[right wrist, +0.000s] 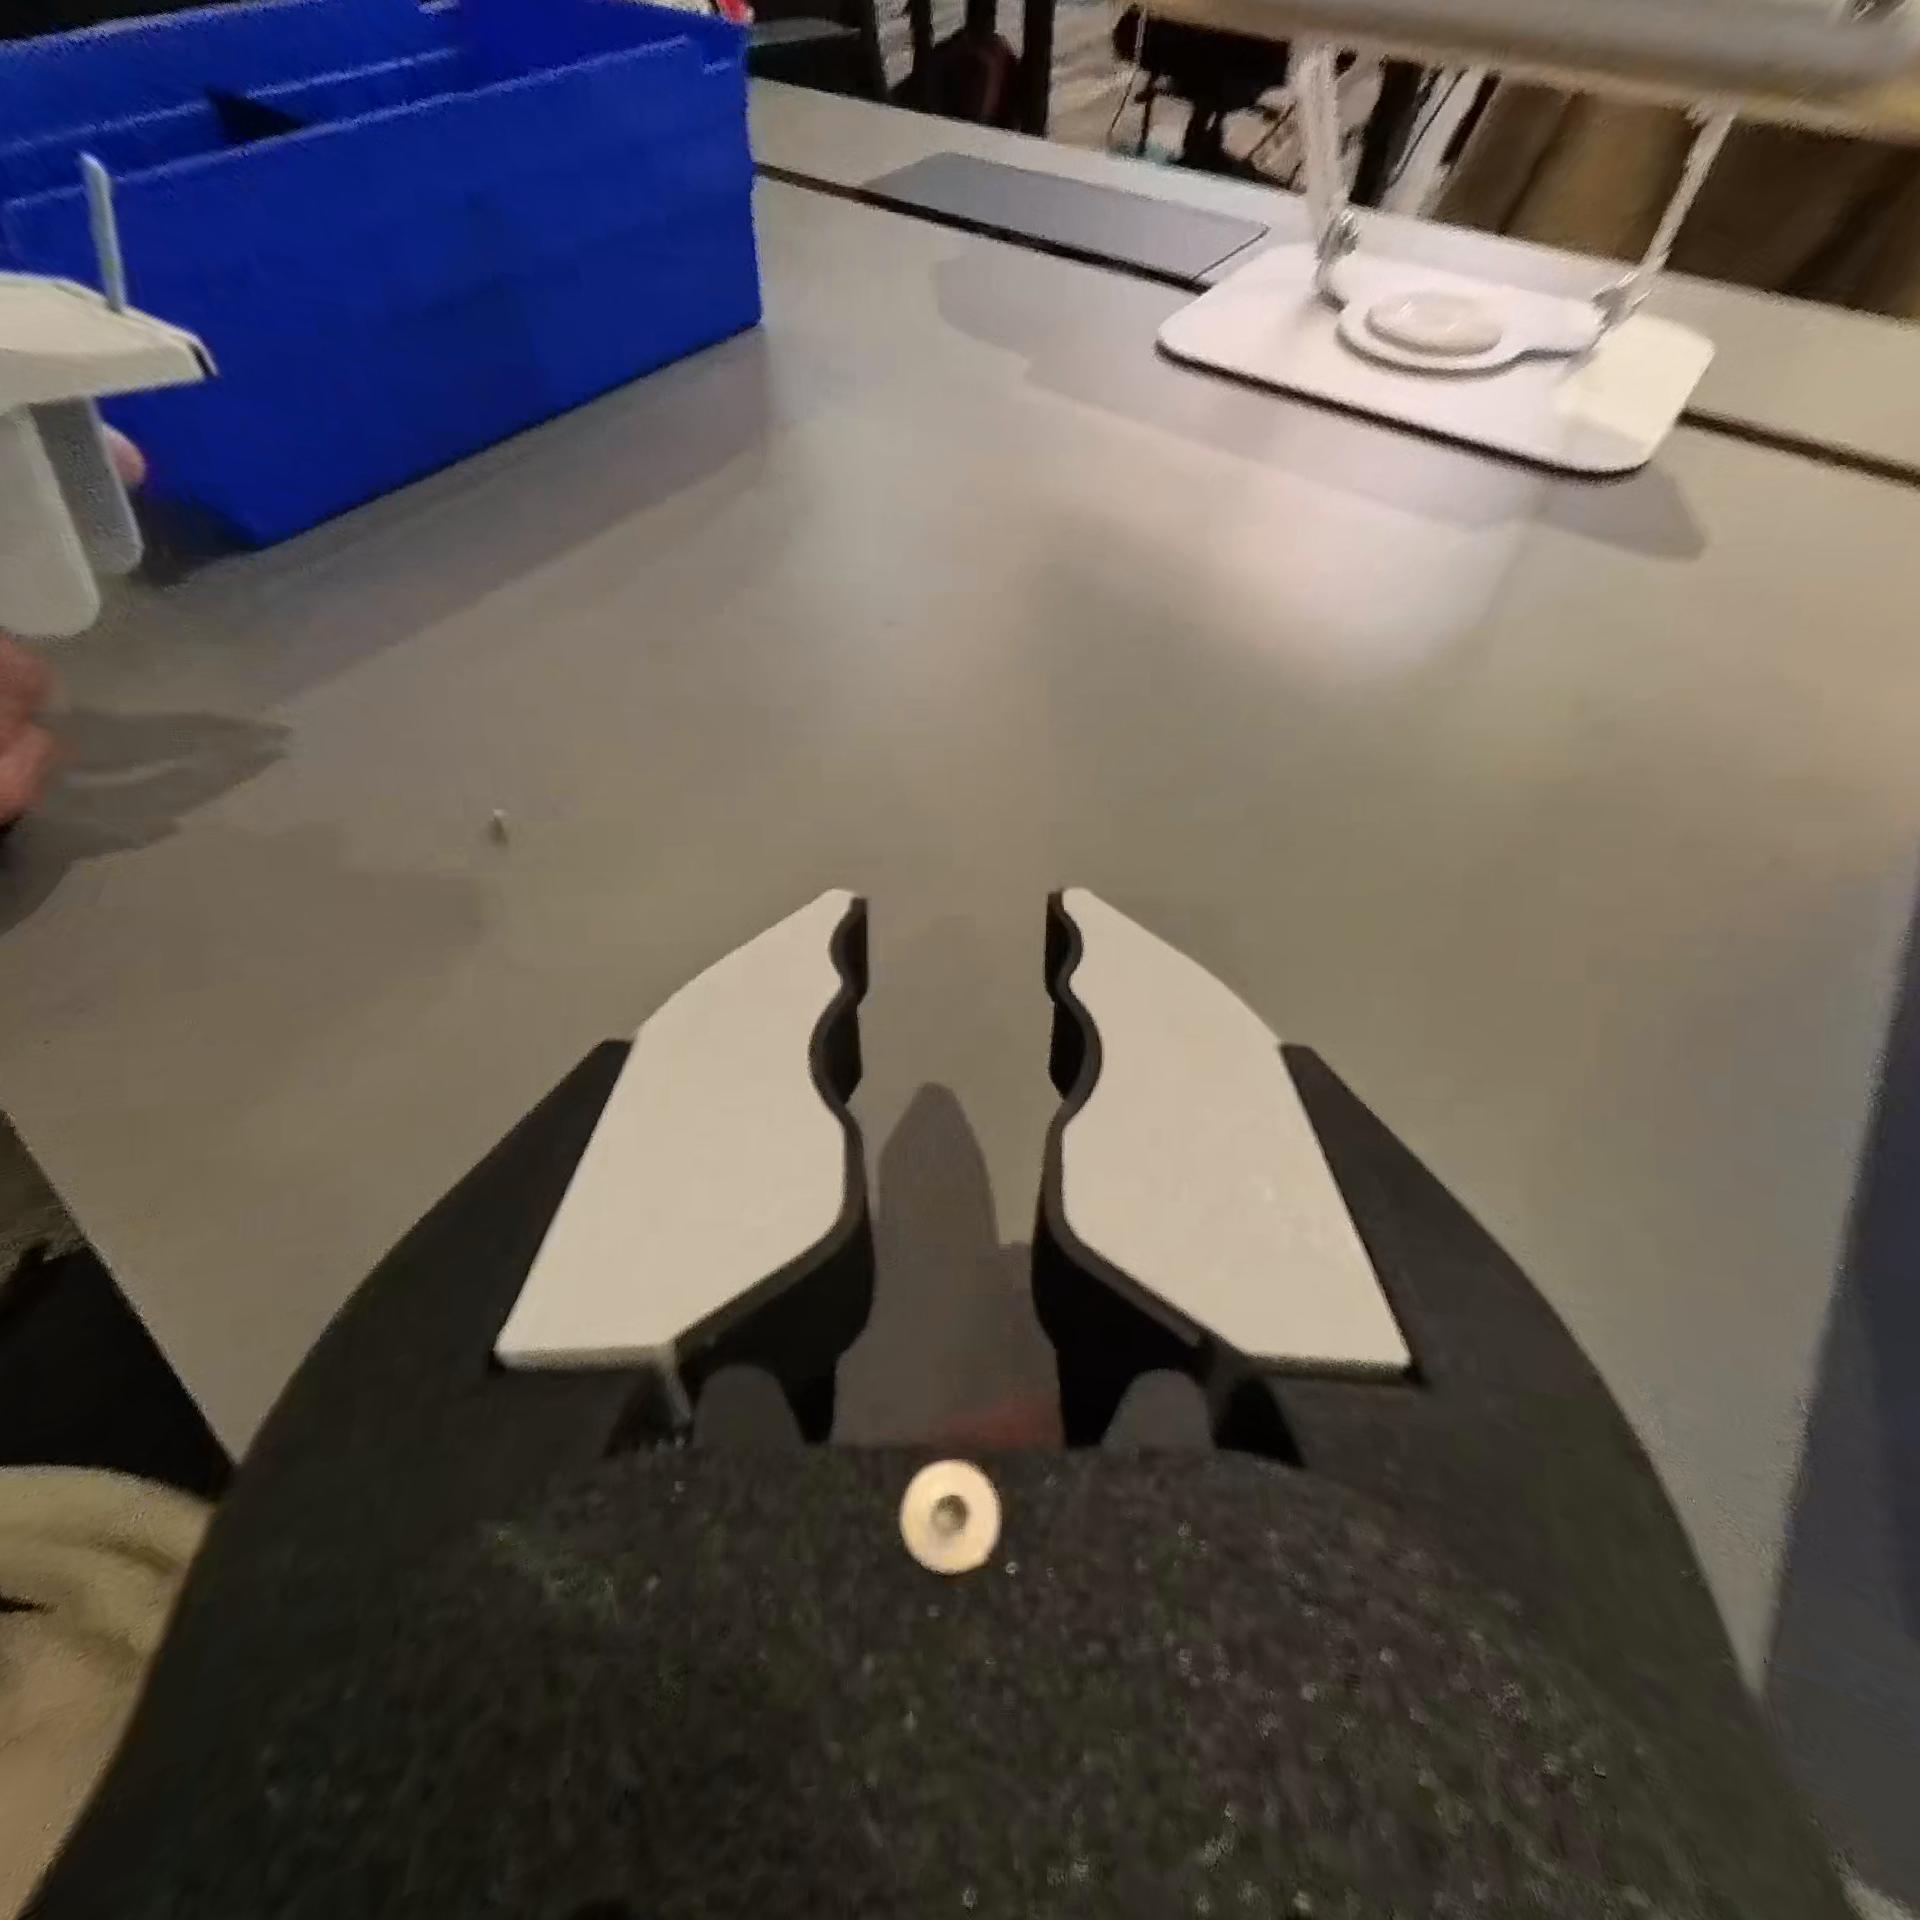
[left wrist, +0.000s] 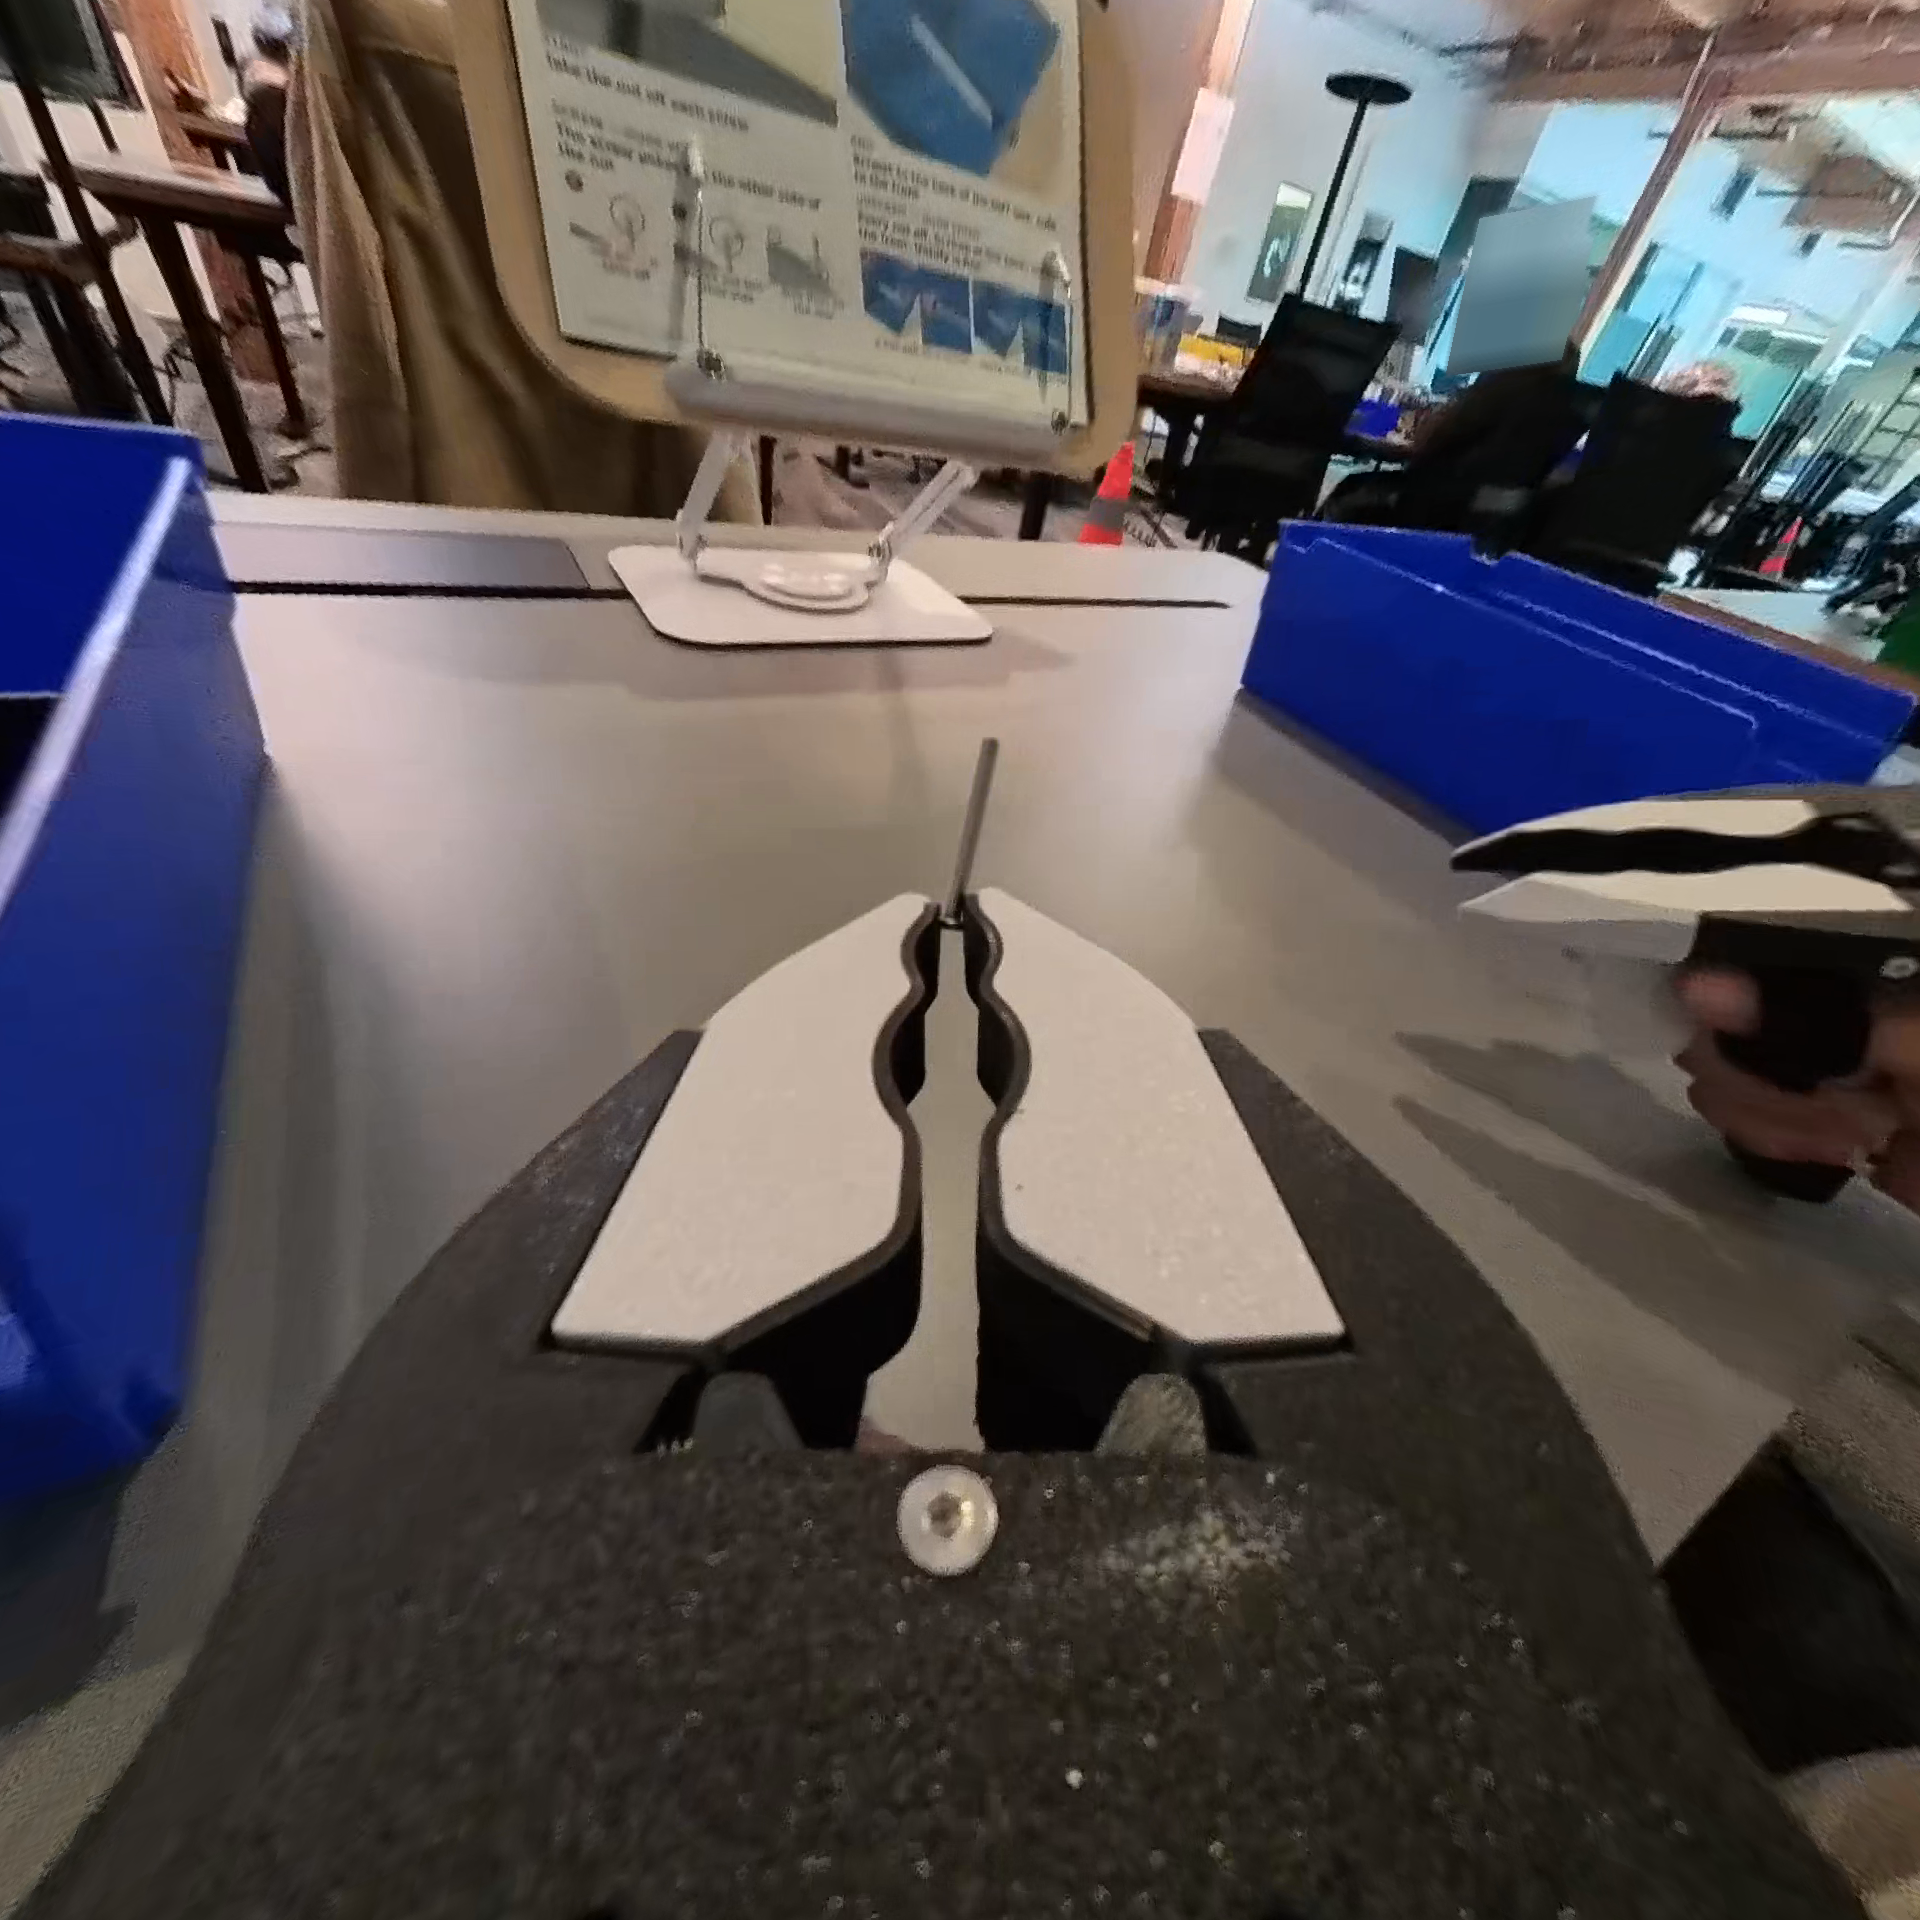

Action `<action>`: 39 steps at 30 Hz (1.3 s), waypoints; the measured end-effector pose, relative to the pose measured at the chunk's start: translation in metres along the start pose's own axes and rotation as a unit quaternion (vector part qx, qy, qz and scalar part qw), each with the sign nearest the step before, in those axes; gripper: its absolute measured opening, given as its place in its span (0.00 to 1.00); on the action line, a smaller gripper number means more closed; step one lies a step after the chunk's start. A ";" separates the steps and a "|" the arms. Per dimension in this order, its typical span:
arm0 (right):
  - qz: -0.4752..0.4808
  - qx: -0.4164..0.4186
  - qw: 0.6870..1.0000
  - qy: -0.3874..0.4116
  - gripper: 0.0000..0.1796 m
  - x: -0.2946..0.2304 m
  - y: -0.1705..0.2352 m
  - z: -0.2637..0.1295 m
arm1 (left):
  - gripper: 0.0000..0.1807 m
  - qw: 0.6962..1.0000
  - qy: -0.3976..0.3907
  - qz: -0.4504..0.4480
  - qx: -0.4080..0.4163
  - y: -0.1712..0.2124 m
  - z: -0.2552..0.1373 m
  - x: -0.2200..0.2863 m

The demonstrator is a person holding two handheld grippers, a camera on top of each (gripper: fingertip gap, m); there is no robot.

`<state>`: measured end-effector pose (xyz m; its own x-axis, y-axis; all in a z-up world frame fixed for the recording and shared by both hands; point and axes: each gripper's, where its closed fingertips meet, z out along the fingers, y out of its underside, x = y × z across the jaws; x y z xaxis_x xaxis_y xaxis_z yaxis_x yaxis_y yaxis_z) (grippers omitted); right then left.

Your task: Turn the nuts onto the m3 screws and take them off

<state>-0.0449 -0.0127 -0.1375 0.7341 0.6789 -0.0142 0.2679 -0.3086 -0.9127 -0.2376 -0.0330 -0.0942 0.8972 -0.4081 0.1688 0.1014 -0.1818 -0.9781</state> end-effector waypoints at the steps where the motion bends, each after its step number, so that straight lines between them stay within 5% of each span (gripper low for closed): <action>1: -0.003 -0.007 1.000 -0.011 0.18 -0.005 0.001 0.002 | 0.02 1.000 -0.002 0.005 -0.004 0.000 -0.001 0.000; 8: -0.097 -0.094 0.972 -0.192 0.17 -0.164 0.029 -0.004 | 0.02 1.000 -0.020 0.016 0.007 0.000 -0.003 -0.009; 10: -0.164 -0.108 0.965 -0.174 0.14 -0.193 0.045 0.002 | 0.02 1.000 -0.008 0.016 0.010 -0.001 -0.003 -0.006; 13: -0.189 -0.116 0.968 -0.115 0.08 -0.174 0.053 0.018 | 0.02 1.000 0.009 0.007 0.015 -0.002 -0.005 -0.004; 25: -0.027 -0.081 0.983 -0.164 0.06 -0.137 0.028 0.004 | 0.02 0.999 0.037 0.018 0.018 -0.002 -0.006 0.005; 29: -0.057 -0.087 0.992 -0.077 0.09 -0.092 0.027 -0.011 | 0.02 0.999 0.037 0.013 0.022 -0.003 -0.007 0.004; 39: -0.090 -0.138 0.983 -0.075 0.11 -0.118 0.048 -0.010 | 0.02 0.999 0.044 0.005 0.017 -0.002 -0.006 0.004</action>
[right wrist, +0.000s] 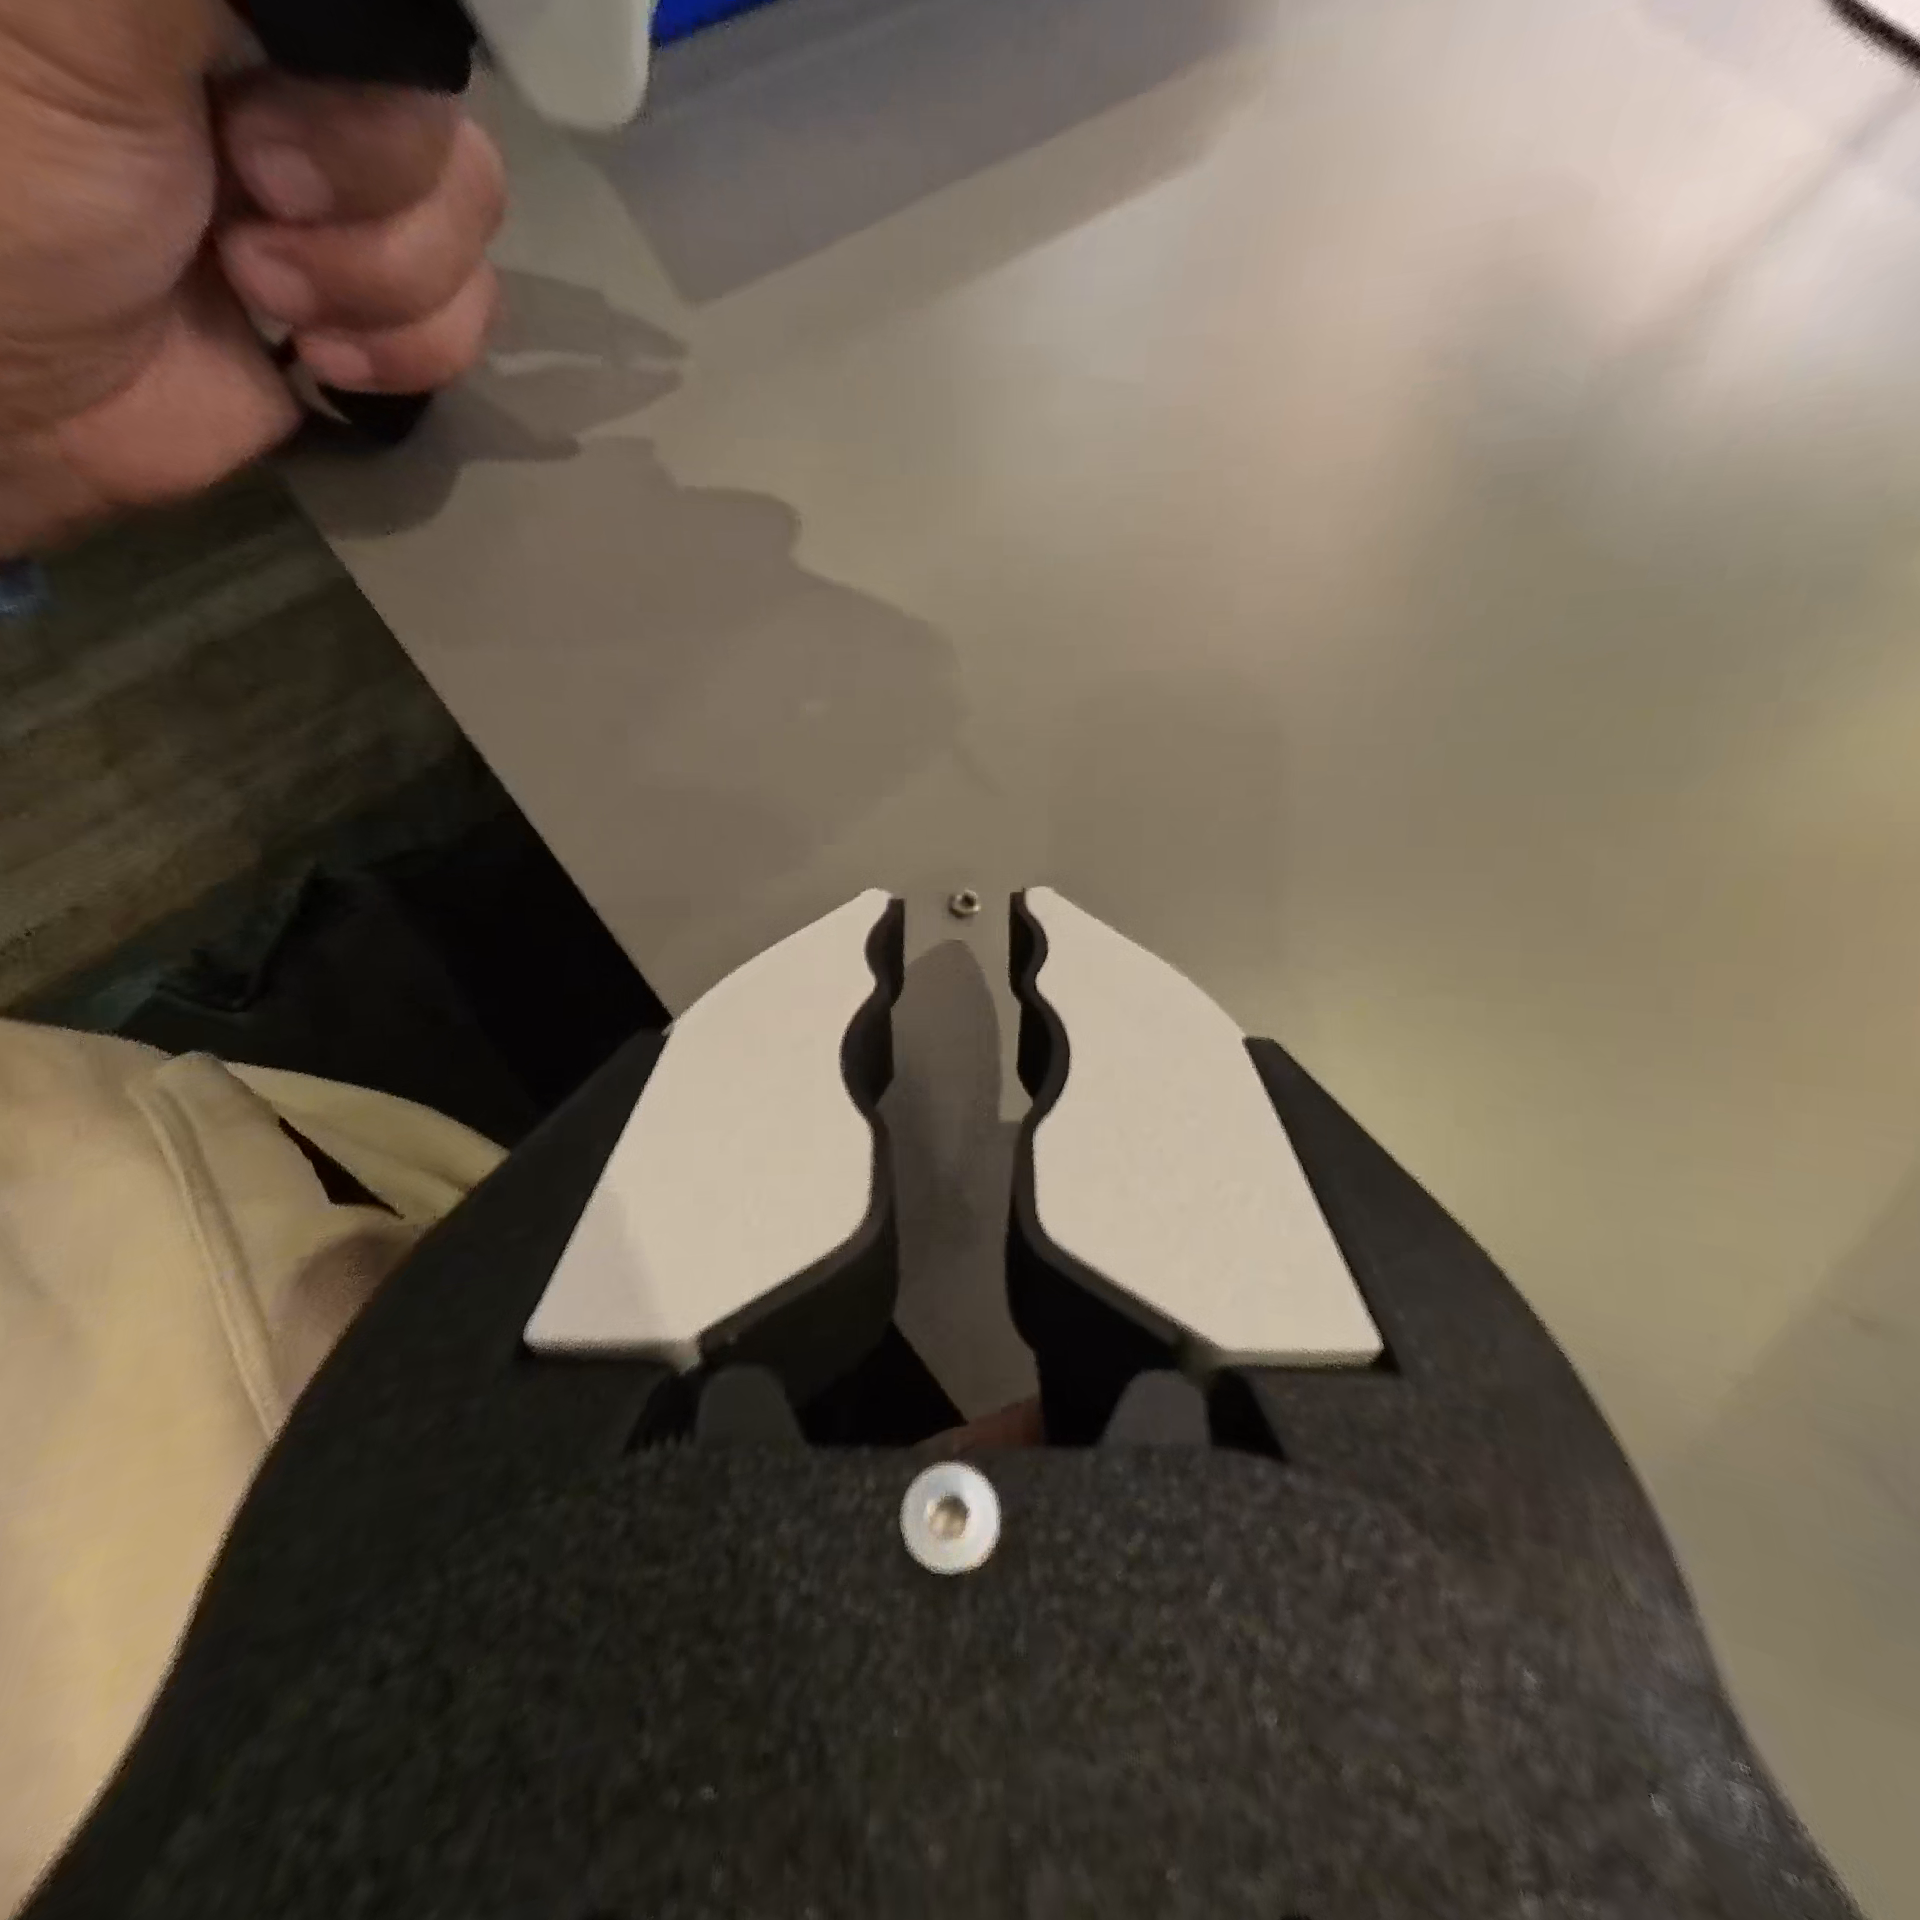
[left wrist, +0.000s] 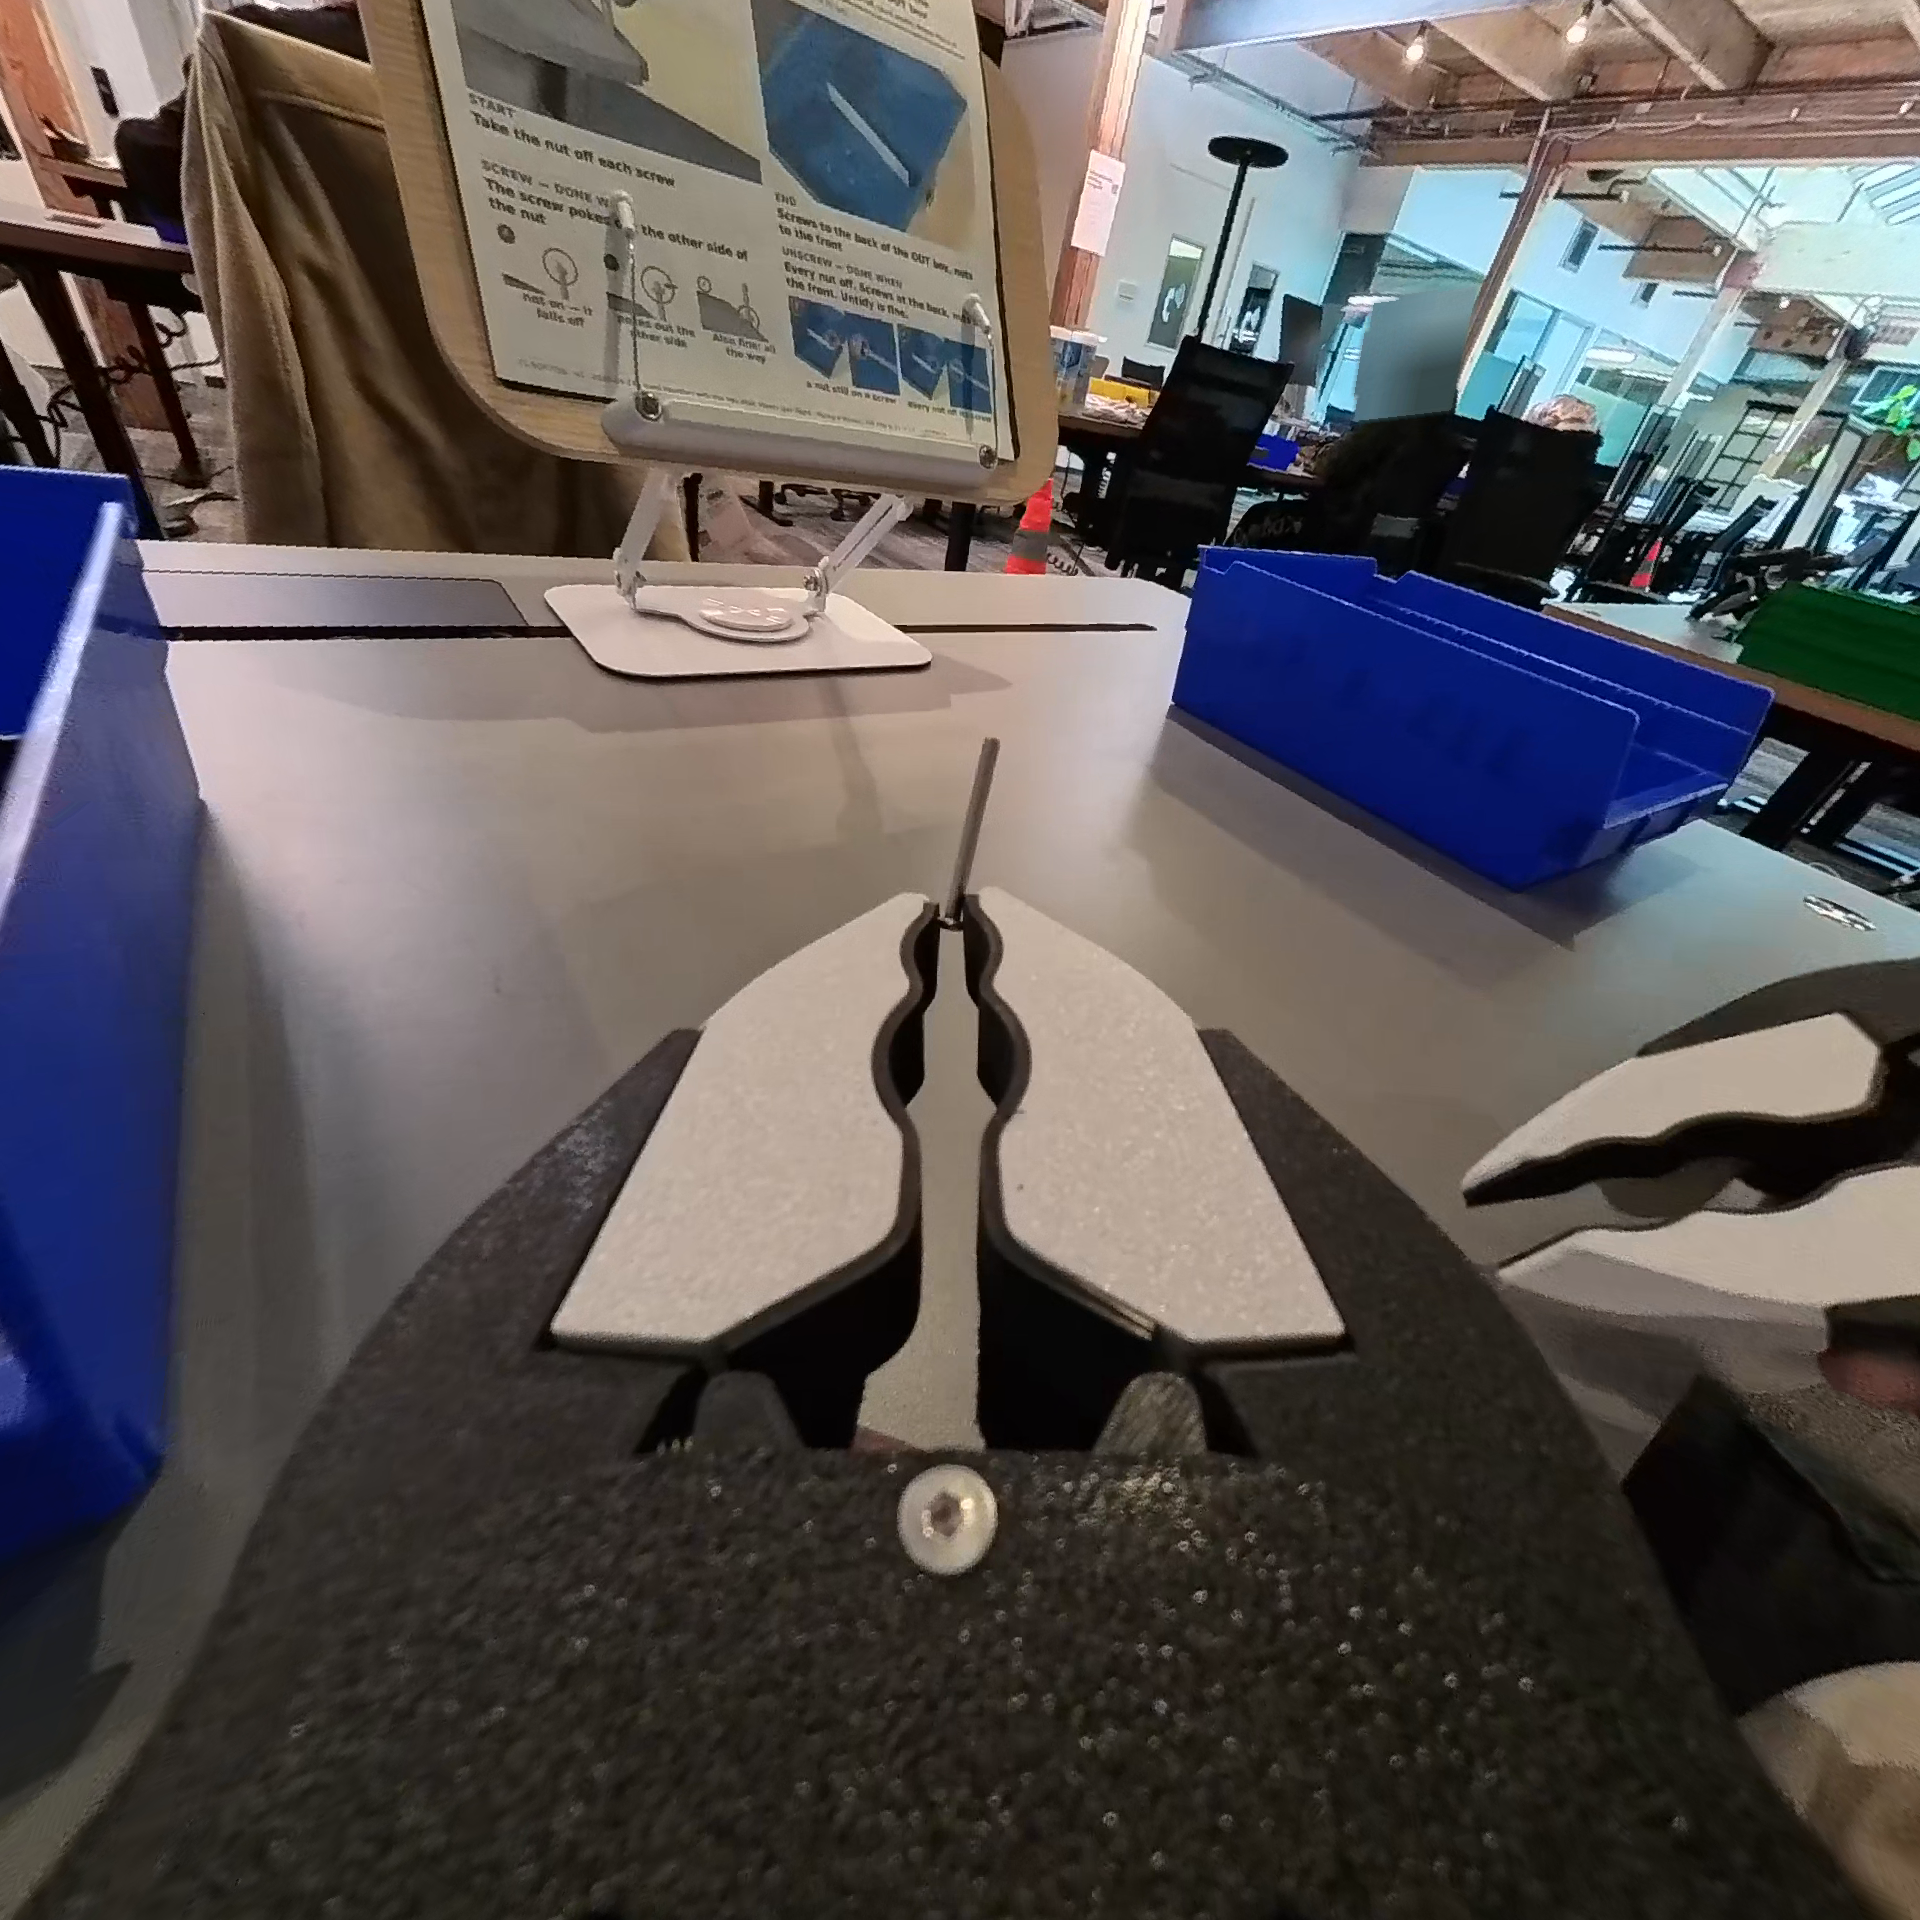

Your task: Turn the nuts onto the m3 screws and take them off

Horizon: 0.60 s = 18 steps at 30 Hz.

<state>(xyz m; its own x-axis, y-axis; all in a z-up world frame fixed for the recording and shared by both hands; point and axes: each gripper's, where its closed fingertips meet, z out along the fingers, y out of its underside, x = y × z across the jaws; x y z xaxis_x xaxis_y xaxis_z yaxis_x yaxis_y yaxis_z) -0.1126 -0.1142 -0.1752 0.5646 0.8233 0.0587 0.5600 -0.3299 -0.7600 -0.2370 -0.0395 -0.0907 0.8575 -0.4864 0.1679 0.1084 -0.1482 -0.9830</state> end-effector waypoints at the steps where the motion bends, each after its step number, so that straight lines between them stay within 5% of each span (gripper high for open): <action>1: -0.003 -0.012 1.000 0.001 0.10 0.000 0.002 0.004 | 0.02 1.000 0.001 0.002 -0.001 0.000 0.000 0.001; 18: 0.027 -0.073 0.997 -0.012 0.08 0.001 0.009 0.018 | 0.02 1.000 0.020 -0.002 0.001 0.000 -0.001 0.004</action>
